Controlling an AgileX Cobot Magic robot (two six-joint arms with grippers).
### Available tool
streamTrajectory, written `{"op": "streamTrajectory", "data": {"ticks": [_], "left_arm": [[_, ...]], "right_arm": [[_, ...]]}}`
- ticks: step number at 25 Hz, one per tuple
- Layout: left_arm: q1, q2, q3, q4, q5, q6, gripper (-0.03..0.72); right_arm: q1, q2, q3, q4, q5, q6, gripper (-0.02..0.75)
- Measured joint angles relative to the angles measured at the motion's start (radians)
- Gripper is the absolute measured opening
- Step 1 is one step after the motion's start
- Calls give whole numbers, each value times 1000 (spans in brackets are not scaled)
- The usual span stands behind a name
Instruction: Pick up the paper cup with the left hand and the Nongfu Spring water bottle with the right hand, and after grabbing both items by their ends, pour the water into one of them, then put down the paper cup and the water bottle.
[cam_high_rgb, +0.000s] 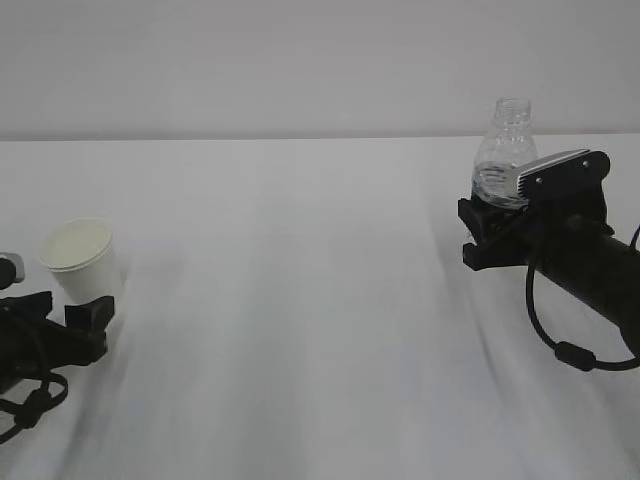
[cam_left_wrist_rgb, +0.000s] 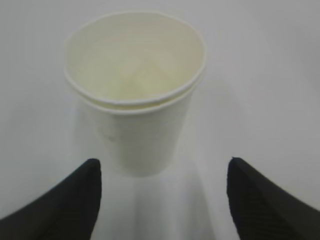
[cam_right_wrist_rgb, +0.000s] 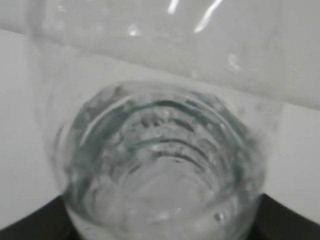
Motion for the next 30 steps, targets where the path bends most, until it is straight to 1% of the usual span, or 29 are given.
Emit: {"op": "streamTrajectory", "data": {"ticks": [7, 14, 19, 27, 30], "left_arm": [[0, 14, -50, 4, -1, -2, 547], [0, 16, -56, -41, -2, -2, 547], [0, 18, -58, -43, -2, -3, 567], [0, 104, -139, -46, -5, -3, 575], [0, 121, -148, -46, -5, -3, 575]], "right_arm": [[0, 0, 0, 0, 1, 0, 417], [0, 0, 0, 0, 6, 0, 417], [0, 0, 0, 0, 6, 0, 417], [0, 0, 0, 0, 6, 0, 417], [0, 0, 0, 0, 6, 0, 417]]}}
